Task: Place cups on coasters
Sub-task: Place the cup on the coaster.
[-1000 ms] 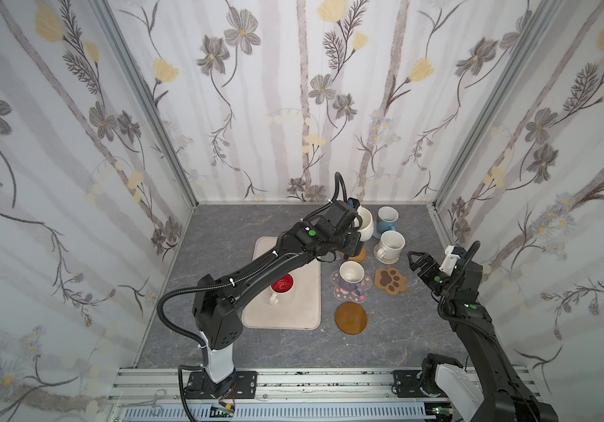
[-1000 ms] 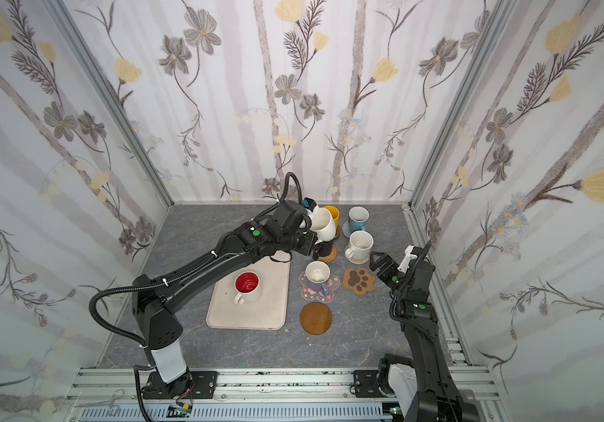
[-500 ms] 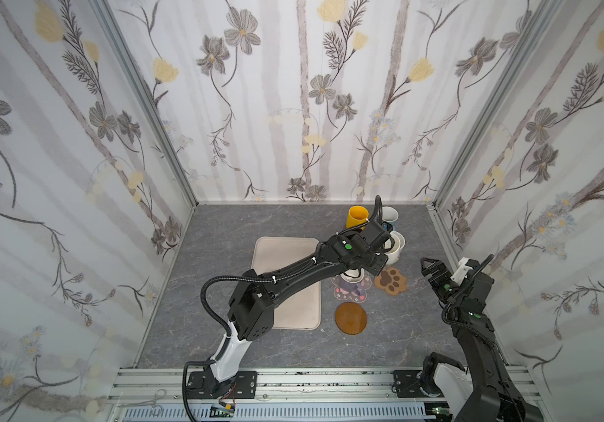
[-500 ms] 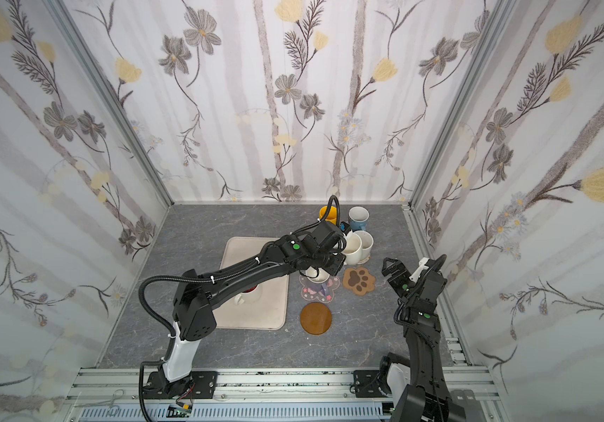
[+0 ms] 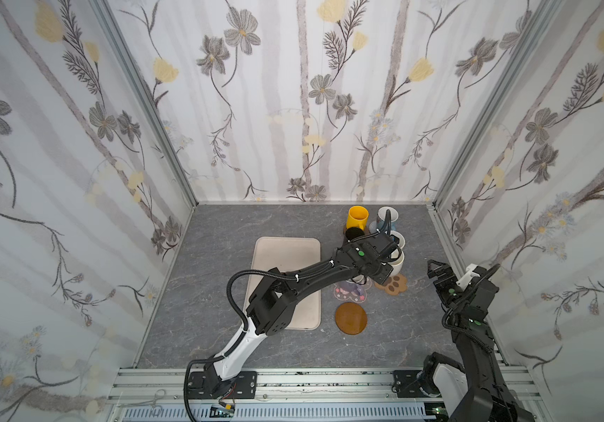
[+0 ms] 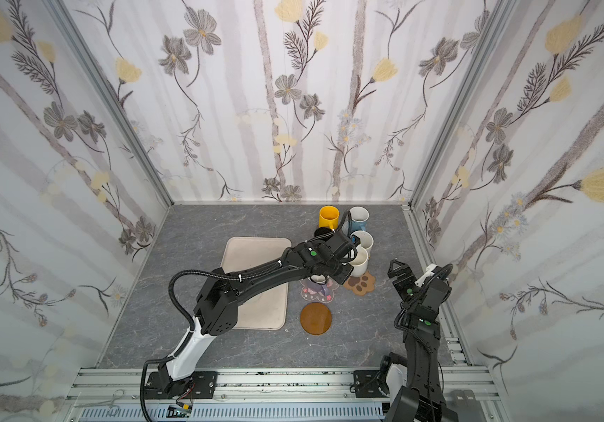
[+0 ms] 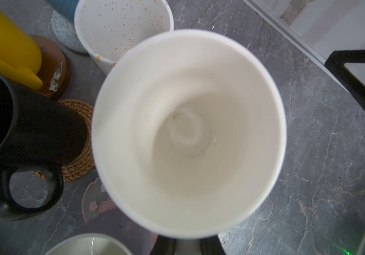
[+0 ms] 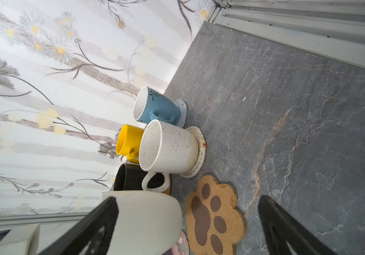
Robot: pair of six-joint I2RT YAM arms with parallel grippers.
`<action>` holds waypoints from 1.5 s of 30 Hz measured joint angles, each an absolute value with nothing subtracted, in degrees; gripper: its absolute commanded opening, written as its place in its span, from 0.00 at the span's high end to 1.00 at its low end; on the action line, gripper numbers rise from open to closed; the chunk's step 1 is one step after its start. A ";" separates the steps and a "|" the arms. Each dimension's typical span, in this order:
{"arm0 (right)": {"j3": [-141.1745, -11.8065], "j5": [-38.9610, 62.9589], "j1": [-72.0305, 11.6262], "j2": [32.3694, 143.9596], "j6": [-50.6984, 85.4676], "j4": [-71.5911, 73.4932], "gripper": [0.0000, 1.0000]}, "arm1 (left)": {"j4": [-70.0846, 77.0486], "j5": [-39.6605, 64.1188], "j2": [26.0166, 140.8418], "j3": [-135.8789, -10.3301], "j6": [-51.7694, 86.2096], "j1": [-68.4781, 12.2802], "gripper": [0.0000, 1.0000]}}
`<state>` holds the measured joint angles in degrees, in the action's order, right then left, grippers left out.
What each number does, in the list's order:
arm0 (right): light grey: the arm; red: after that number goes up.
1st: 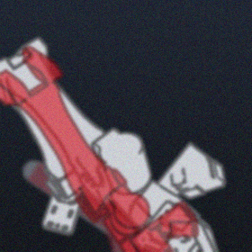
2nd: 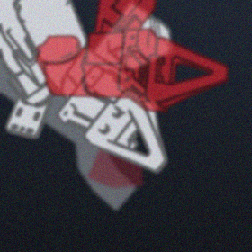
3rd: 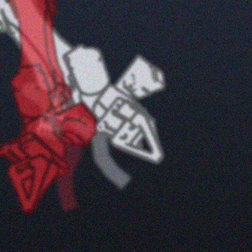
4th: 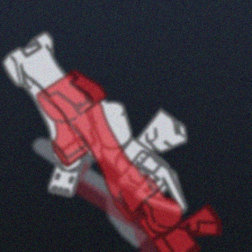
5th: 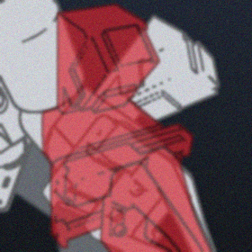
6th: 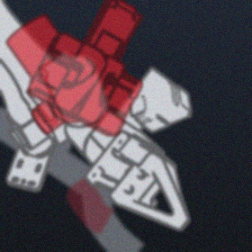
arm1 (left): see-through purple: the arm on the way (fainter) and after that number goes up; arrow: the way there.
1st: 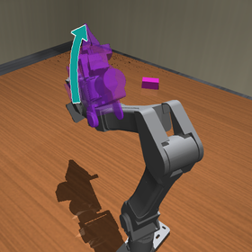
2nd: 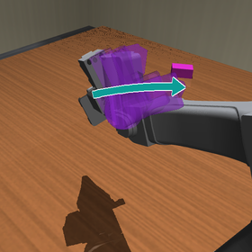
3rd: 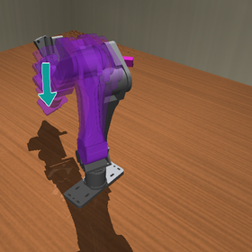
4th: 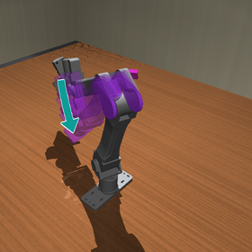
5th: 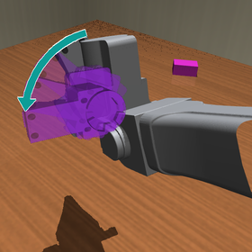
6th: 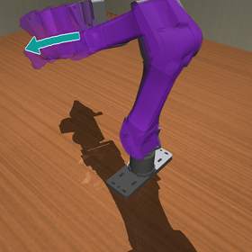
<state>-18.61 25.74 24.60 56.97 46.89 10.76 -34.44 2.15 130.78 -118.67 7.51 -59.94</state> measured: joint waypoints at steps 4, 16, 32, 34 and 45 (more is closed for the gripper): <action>-18.20 26.59 24.64 57.17 46.92 11.33 0.00 | -34.50 2.20 132.99 -119.55 7.49 -59.99 1.00; -18.02 28.16 24.64 57.69 46.87 12.97 0.00 | -34.41 2.15 136.92 -122.28 7.07 -60.01 1.00; -16.75 30.46 24.64 52.82 45.17 14.37 0.00 | -33.26 2.96 137.47 -122.65 6.61 -60.05 0.67; -16.67 30.87 24.64 51.90 44.51 14.98 0.00 | -32.73 3.03 137.47 -122.65 6.63 -60.05 0.61; -17.12 33.87 24.45 48.16 41.89 16.01 0.00 | -32.80 -0.43 135.20 -124.03 7.49 -60.05 0.18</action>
